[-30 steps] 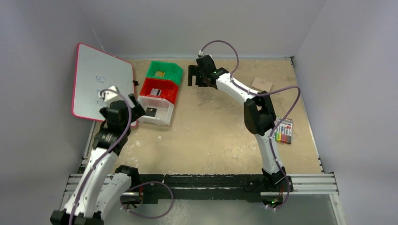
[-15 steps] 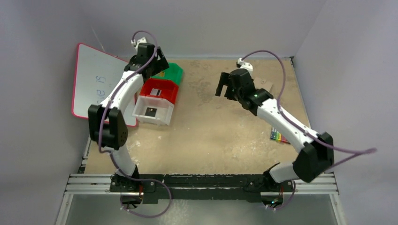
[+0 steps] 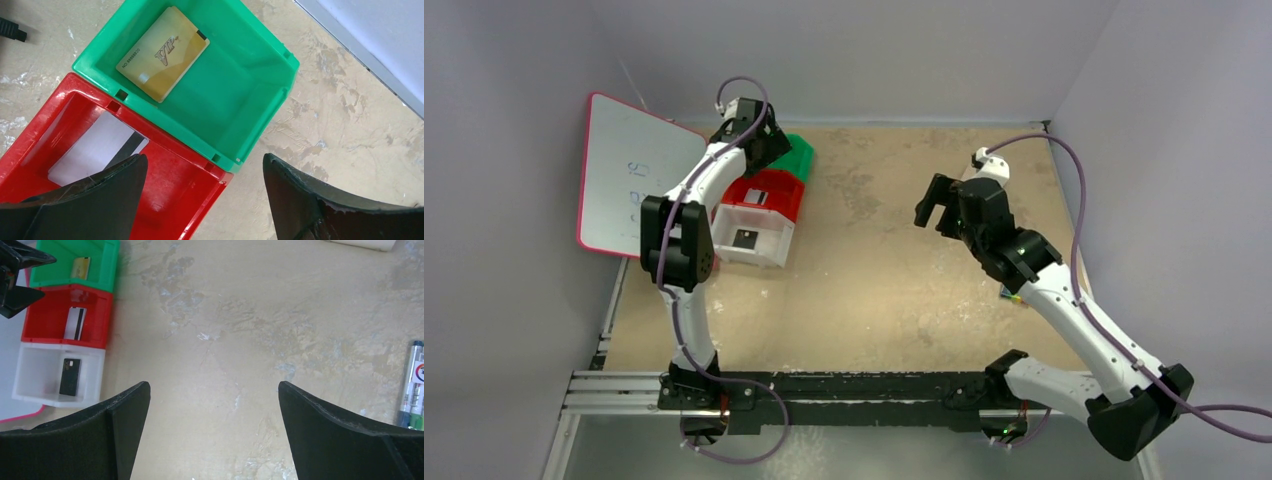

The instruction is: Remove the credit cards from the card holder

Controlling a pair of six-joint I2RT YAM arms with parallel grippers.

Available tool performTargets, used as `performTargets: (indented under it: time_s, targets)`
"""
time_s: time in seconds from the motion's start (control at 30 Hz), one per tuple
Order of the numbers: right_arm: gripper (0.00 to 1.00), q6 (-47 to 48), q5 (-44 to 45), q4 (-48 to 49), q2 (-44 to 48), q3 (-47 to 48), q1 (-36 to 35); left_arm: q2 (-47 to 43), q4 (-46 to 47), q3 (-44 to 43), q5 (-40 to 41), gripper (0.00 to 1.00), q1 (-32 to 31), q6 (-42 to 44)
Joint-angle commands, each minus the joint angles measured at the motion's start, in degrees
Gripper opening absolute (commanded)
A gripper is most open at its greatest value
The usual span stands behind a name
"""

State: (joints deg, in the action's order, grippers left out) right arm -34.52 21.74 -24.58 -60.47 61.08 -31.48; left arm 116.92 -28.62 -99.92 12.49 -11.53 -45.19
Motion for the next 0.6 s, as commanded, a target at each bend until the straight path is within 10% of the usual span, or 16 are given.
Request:
performTargets:
  time_s: [0.0,0.57]
  targets:
    - [1.0,0.64,3.06,-1.75,1.89,-1.04,-0.16,0.16,0.97,-0.53,2.83,0.85,0.46,-4.8]
    - [1.0,1.56,5.49,-3.24,4.04,-2.16,-0.16,7.19,-2.38,-3.58,5.24,0.7,0.33,-14.63]
